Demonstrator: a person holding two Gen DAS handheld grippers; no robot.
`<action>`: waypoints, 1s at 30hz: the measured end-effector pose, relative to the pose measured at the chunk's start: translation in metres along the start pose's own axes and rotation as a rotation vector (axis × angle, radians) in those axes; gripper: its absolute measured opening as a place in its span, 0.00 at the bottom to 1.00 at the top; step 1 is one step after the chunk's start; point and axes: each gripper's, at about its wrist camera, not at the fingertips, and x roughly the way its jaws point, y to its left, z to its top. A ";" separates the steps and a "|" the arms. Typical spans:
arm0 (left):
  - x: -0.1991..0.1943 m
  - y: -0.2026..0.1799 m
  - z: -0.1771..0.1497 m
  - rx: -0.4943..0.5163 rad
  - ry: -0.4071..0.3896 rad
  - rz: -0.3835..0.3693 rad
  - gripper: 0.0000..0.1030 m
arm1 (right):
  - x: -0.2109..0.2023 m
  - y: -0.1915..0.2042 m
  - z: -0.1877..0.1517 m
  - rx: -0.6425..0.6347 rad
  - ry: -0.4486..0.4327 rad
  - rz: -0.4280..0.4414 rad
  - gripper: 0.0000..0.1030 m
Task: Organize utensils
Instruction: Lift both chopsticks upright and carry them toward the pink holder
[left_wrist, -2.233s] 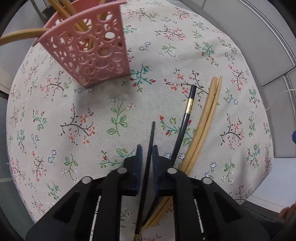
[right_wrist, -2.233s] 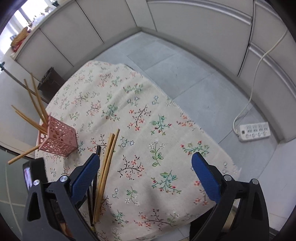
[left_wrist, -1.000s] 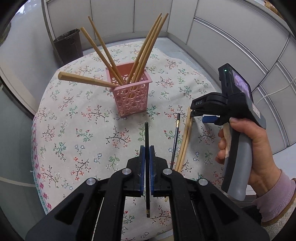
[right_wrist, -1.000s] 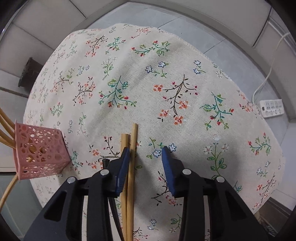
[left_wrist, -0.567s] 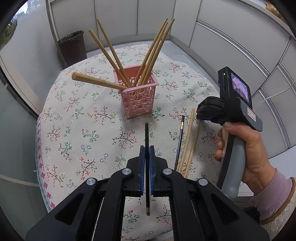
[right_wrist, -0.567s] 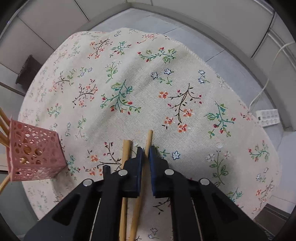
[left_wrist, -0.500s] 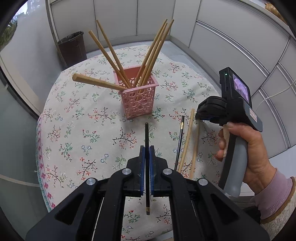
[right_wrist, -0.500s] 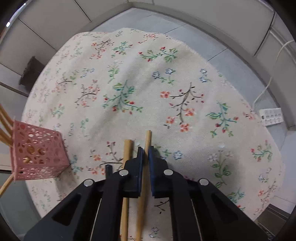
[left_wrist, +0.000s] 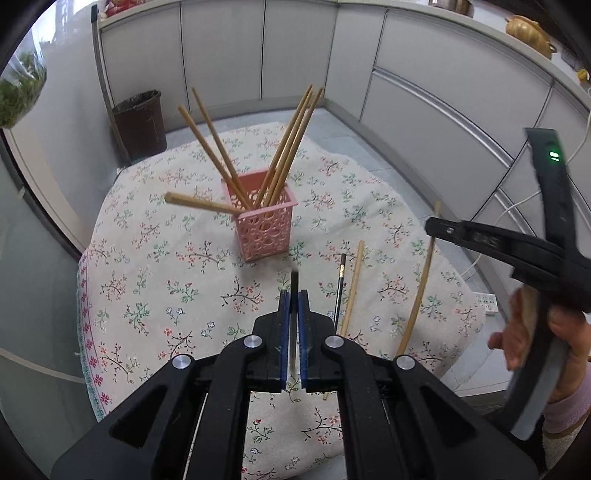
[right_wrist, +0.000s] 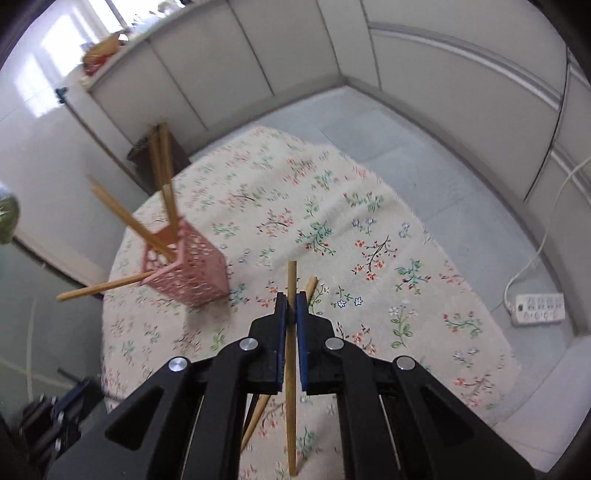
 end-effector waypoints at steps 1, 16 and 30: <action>-0.006 -0.003 0.000 0.007 -0.016 -0.004 0.04 | -0.011 0.001 0.001 -0.013 -0.017 0.013 0.05; -0.070 -0.015 0.041 -0.020 -0.203 -0.057 0.03 | -0.137 0.011 0.022 -0.090 -0.309 0.134 0.05; -0.099 -0.002 0.096 -0.074 -0.319 -0.026 0.04 | -0.148 -0.016 0.037 -0.018 -0.338 0.174 0.05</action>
